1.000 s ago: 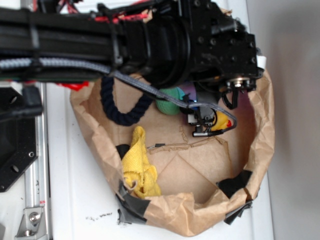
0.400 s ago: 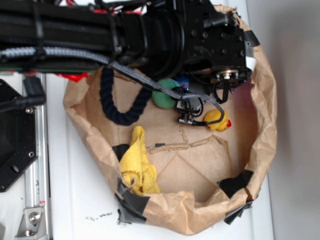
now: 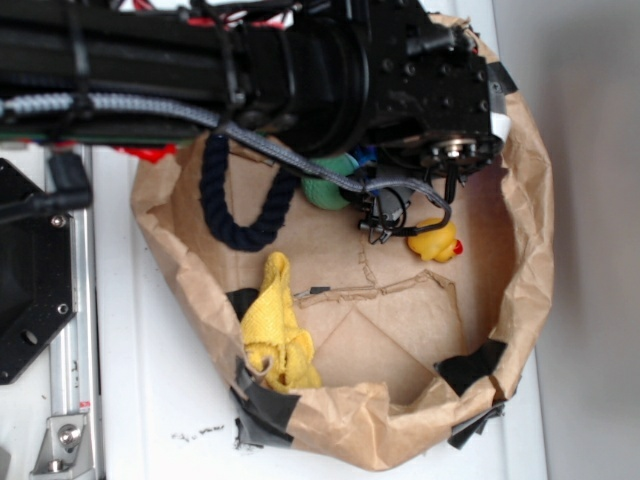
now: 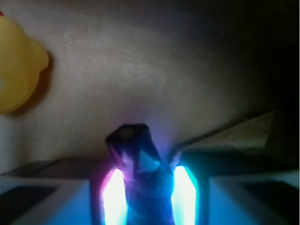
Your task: Grab the blue rope.
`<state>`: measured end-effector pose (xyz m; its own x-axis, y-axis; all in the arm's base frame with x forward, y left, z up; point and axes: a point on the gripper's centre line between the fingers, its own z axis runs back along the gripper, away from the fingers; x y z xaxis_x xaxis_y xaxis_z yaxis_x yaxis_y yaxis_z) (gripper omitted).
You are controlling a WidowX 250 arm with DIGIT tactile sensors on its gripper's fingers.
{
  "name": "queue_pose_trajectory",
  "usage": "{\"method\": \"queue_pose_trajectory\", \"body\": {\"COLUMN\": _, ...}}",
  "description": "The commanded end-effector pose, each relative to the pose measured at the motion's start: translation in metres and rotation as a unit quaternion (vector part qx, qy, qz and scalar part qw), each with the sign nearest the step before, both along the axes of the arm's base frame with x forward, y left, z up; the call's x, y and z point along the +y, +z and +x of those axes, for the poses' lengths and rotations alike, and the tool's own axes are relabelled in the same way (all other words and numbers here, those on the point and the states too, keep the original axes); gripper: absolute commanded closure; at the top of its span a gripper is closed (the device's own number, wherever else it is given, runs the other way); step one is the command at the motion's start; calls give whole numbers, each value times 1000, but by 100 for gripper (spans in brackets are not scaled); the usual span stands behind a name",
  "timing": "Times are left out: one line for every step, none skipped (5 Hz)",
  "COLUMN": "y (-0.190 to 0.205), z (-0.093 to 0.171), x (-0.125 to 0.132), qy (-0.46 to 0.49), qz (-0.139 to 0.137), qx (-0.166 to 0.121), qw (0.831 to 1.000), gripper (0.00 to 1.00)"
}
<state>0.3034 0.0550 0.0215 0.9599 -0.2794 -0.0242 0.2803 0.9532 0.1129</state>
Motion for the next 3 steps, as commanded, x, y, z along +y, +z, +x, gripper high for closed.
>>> {"method": "queue_pose_trajectory", "body": {"y": 9, "z": 1, "x": 6, "qy": 11, "qz": -4, "qx": -20, "qw": 1000, "gripper": 100}}
{"method": "queue_pose_trajectory", "body": {"y": 13, "z": 0, "x": 4, "qy": 6, "qz": 0, "qx": -24, "qw": 1000, "gripper": 100}}
{"method": "queue_pose_trajectory", "body": {"y": 59, "z": 5, "x": -32, "qy": 0, "qz": -20, "qx": -48, "qw": 999, "gripper": 100}}
